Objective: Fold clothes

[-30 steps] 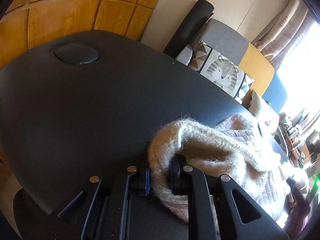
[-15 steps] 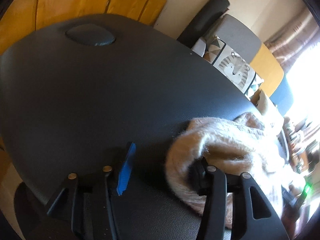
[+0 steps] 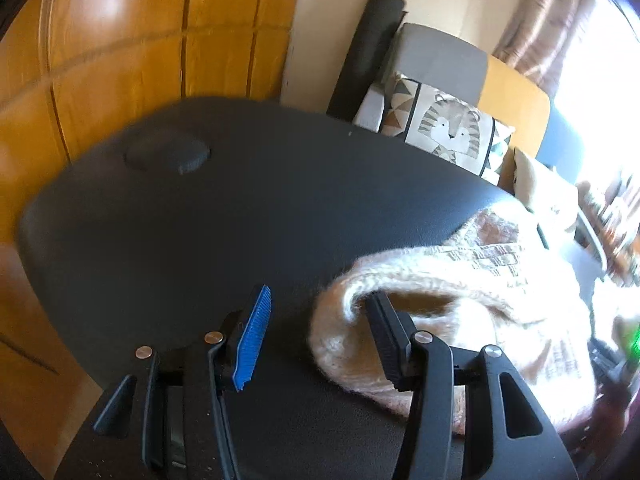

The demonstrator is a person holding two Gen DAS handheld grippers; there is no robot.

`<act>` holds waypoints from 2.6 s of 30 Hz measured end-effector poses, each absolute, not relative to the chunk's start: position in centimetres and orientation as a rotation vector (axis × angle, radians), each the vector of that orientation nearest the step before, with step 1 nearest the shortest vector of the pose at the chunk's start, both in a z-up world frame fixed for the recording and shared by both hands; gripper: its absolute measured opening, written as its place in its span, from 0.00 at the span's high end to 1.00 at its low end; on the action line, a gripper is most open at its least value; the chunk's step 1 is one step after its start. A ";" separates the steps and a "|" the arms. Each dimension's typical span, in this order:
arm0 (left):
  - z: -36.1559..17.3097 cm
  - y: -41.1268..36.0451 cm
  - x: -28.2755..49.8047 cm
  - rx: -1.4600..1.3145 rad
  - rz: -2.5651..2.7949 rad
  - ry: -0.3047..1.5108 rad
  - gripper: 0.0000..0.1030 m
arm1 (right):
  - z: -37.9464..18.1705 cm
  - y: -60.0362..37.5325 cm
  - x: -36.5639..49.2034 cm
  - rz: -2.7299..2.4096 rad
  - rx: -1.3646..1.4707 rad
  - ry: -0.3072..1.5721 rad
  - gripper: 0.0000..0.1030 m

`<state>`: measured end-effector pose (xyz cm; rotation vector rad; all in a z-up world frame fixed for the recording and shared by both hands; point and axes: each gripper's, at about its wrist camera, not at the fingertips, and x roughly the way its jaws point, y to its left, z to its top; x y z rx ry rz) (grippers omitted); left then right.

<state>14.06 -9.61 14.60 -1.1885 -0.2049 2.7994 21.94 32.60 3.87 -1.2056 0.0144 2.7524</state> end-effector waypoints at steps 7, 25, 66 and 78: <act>16.9 -0.5 14.4 -1.042 2.563 0.280 0.46 | 3.7 32.7 22.0 2.760 -1.191 0.016 0.45; 11.9 8.7 10.7 -1.213 2.319 0.437 0.87 | 3.6 32.7 22.1 2.767 -1.176 0.022 0.44; 17.3 -9.1 7.6 -1.078 2.864 -0.288 0.93 | 3.8 32.5 22.1 2.763 -1.169 0.017 0.44; 10.1 -19.2 8.6 -1.476 2.753 -0.770 0.75 | 3.8 32.5 22.0 2.758 -1.173 0.012 0.44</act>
